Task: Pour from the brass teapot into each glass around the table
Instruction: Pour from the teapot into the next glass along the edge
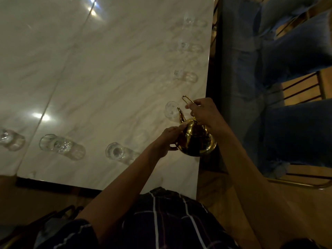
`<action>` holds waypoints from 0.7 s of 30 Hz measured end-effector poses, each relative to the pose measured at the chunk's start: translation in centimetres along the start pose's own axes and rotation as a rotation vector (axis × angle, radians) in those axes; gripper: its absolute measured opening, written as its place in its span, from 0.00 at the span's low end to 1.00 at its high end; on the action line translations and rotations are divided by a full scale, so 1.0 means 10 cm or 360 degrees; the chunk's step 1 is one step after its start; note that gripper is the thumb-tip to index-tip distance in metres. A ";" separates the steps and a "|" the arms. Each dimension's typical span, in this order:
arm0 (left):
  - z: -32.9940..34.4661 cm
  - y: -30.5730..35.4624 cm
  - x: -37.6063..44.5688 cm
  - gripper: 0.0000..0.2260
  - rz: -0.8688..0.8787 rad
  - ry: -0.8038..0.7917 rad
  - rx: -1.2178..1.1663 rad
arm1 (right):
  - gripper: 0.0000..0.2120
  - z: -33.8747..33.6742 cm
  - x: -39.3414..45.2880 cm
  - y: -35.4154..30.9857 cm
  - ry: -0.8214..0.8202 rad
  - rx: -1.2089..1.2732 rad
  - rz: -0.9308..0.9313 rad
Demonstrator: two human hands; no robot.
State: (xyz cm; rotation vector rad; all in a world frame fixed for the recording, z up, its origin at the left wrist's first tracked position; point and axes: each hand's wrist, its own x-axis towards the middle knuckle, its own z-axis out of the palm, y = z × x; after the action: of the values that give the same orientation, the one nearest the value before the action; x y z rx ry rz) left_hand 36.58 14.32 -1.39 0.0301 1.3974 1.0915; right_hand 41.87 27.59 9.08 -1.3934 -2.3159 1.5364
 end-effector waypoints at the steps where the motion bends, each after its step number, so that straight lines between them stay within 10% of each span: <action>1: -0.01 0.01 0.00 0.26 0.0013 -0.0002 0.0001 | 0.12 0.01 0.00 0.01 0.0006 0.0010 -0.0005; 21: -0.33 -0.02 -0.32 0.21 0.0349 -0.0033 0.0319 | 0.11 0.24 -0.52 0.06 0.0214 0.0220 -0.0093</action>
State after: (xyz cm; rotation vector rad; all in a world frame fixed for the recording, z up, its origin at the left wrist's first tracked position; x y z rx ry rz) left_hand 34.75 10.33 0.04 0.3456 1.5054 1.1222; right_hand 44.29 22.35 9.58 -1.3394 -2.1111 1.5043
